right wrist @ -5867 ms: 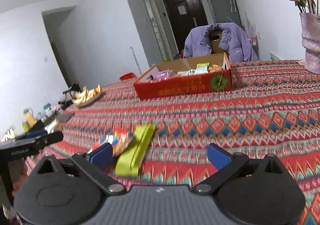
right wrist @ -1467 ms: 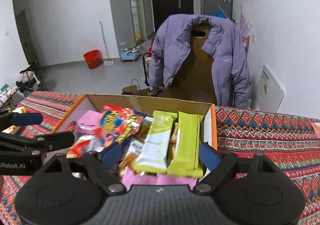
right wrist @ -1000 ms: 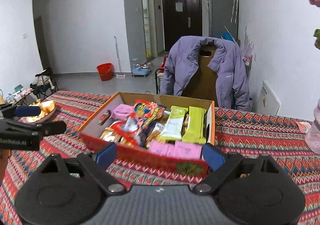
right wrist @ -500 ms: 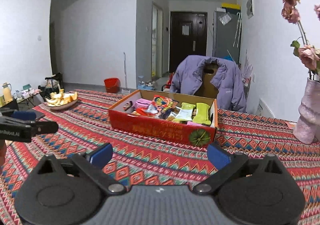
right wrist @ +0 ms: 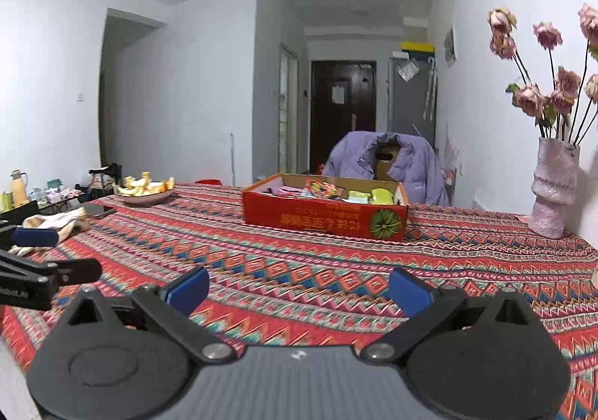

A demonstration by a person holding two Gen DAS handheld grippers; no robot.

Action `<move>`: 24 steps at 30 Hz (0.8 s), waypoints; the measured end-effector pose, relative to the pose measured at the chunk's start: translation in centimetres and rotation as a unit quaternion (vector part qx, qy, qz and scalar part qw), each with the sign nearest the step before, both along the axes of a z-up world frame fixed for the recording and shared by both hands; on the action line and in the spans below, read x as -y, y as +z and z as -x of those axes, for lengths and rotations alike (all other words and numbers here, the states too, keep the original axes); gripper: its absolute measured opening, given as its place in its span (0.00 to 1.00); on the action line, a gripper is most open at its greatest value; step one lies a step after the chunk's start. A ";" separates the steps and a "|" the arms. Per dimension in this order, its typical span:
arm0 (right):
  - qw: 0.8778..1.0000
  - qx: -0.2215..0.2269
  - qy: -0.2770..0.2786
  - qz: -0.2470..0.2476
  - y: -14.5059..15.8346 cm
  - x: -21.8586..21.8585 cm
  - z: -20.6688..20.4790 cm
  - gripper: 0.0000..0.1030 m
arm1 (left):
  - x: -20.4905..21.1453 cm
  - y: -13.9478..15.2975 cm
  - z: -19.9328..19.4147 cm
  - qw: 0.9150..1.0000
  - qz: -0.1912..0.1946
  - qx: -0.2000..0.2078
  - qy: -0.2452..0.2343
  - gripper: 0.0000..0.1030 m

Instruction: Organize snacks

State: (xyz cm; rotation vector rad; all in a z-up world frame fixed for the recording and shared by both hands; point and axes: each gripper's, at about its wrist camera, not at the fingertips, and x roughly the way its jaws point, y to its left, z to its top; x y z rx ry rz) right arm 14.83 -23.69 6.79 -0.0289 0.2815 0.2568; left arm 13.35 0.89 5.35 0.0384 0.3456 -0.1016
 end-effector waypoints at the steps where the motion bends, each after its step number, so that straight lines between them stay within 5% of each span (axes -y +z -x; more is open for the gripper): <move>1: 1.000 0.009 0.000 0.001 -0.2 -0.4 1.1 0.99 | -0.2 -0.3 1.0 1.000 0.007 0.003 0.004 1.00; 5: 0.999 0.040 -0.012 0.008 -0.9 -1.4 5.3 1.00 | -0.9 -1.3 3.9 1.000 0.015 0.006 0.025 1.00; 14: 0.999 0.022 -0.009 -0.032 -3.7 -2.0 12.0 1.00 | -1.9 -2.9 10.9 0.998 0.026 0.024 0.045 1.00; 24: 0.999 0.022 -0.018 -0.024 -5.1 -2.3 14.4 1.00 | -1.0 -3.7 11.7 0.999 -0.002 0.025 0.041 1.00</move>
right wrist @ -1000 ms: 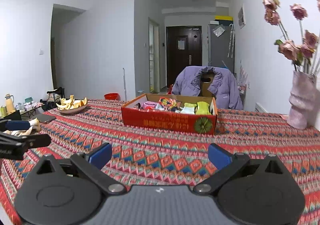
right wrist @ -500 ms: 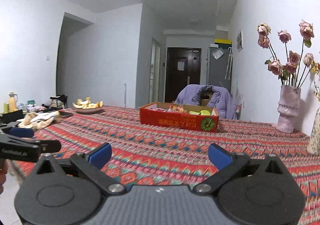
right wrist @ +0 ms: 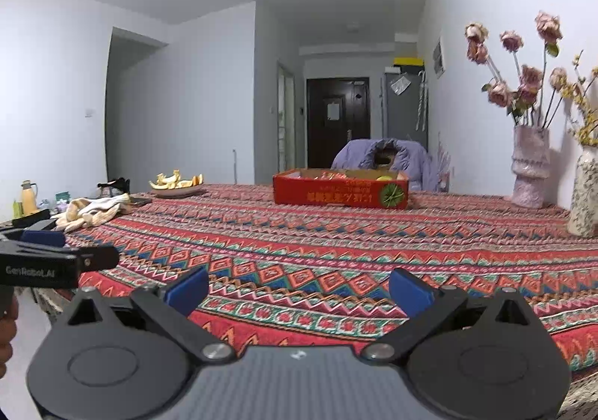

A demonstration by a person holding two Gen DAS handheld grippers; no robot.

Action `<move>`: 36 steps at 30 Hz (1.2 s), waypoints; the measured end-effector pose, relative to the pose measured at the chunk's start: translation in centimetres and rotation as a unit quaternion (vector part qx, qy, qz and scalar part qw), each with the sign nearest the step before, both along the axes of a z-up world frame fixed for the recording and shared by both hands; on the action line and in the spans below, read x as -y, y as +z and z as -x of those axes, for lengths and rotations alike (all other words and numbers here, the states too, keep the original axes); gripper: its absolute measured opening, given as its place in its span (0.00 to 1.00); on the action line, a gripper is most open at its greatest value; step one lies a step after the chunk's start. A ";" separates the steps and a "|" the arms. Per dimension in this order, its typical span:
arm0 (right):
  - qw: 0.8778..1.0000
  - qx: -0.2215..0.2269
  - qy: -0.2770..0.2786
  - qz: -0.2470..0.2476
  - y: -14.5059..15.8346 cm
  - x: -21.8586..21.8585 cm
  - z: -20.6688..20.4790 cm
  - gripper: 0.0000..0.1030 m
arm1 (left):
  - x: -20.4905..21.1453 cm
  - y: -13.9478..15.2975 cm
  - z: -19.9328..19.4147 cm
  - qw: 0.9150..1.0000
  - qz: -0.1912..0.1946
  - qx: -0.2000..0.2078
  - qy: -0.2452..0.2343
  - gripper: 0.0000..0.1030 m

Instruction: Organize snacks

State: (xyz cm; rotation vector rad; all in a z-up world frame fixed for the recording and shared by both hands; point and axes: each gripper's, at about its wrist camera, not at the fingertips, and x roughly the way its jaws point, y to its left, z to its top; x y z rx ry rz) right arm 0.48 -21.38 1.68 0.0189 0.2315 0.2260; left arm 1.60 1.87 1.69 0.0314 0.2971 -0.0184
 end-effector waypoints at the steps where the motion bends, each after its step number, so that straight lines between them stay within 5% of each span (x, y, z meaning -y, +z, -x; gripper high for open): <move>1: 1.000 0.001 0.000 -0.002 0.0 0.1 0.1 1.00 | 0.1 0.0 0.0 1.000 -0.004 0.002 0.001 1.00; 36: 1.000 0.003 -0.020 -0.002 0.1 0.8 0.3 1.00 | 0.5 0.2 0.3 1.000 -0.008 0.008 -0.007 1.00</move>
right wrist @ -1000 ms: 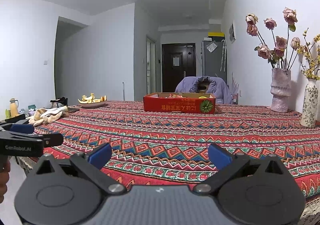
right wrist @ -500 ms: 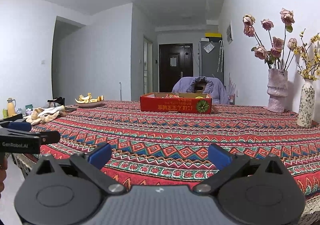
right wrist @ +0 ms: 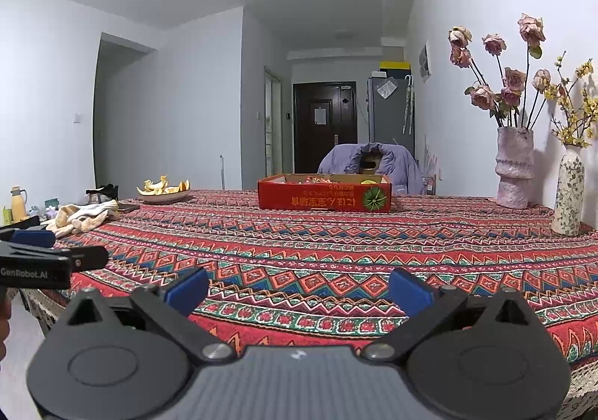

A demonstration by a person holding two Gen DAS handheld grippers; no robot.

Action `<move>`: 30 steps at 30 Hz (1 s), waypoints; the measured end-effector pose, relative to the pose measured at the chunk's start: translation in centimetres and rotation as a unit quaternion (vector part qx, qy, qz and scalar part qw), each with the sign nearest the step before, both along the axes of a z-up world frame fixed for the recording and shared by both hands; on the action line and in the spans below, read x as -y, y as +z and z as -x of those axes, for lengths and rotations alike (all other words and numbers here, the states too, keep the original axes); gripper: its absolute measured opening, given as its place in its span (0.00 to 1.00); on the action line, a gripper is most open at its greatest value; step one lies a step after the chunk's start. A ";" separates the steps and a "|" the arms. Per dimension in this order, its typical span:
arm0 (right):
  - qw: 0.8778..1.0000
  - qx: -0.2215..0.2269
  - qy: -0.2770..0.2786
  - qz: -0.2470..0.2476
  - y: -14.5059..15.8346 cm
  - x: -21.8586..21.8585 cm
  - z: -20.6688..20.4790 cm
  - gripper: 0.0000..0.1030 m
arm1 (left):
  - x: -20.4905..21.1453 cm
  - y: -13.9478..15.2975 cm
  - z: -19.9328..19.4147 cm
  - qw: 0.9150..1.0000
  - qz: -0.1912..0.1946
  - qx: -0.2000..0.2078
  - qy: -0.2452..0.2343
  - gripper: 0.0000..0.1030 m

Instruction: Organize snacks

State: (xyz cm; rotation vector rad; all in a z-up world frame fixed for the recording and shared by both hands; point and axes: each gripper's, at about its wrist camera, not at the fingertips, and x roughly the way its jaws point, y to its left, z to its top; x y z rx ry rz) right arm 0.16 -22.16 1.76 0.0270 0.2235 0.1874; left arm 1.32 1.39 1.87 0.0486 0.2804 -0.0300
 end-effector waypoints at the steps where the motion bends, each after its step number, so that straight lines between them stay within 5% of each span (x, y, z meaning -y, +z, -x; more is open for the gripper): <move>1: 1.000 0.000 0.000 0.000 0.0 0.0 0.0 1.00 | 0.0 0.0 0.0 1.000 0.000 0.000 0.000 1.00; 30: 1.000 0.001 -0.006 0.001 0.0 0.1 -0.1 1.00 | 0.0 0.1 0.1 1.000 -0.005 0.004 0.002 1.00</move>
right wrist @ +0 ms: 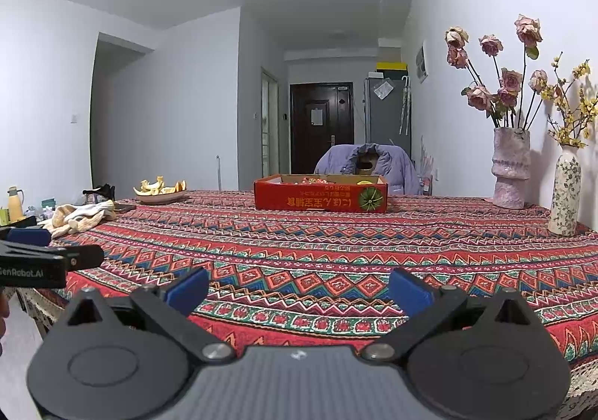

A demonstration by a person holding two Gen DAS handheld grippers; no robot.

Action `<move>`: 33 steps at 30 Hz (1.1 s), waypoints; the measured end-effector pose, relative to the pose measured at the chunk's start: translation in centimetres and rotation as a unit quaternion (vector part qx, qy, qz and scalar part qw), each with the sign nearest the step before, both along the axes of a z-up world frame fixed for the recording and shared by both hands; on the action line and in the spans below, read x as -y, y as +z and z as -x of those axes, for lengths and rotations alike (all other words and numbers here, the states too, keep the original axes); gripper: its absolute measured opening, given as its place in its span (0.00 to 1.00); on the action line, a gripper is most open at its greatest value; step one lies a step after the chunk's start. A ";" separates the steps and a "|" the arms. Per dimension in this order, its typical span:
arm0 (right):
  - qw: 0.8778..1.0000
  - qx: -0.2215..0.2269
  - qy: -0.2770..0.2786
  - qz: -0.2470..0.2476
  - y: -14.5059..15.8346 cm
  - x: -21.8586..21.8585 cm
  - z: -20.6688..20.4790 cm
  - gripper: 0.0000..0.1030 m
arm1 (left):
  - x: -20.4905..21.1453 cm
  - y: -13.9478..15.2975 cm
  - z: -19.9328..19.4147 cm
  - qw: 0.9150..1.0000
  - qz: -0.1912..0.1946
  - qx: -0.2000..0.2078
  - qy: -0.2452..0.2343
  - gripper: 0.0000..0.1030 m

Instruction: Organize snacks

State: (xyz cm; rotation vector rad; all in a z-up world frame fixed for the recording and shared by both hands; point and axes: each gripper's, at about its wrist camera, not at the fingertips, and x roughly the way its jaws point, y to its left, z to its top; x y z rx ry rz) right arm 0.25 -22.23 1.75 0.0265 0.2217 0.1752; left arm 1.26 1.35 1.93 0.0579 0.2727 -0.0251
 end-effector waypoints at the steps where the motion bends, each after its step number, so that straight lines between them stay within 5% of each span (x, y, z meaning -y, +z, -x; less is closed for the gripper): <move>1: 1.000 0.000 0.000 0.000 0.0 0.0 0.0 1.00 | 0.0 0.0 0.0 1.000 0.000 0.000 -0.001 1.00; 33: 1.000 0.002 -0.001 0.000 -0.2 0.1 0.0 1.00 | 0.2 0.5 0.7 1.000 0.003 0.016 -0.003 1.00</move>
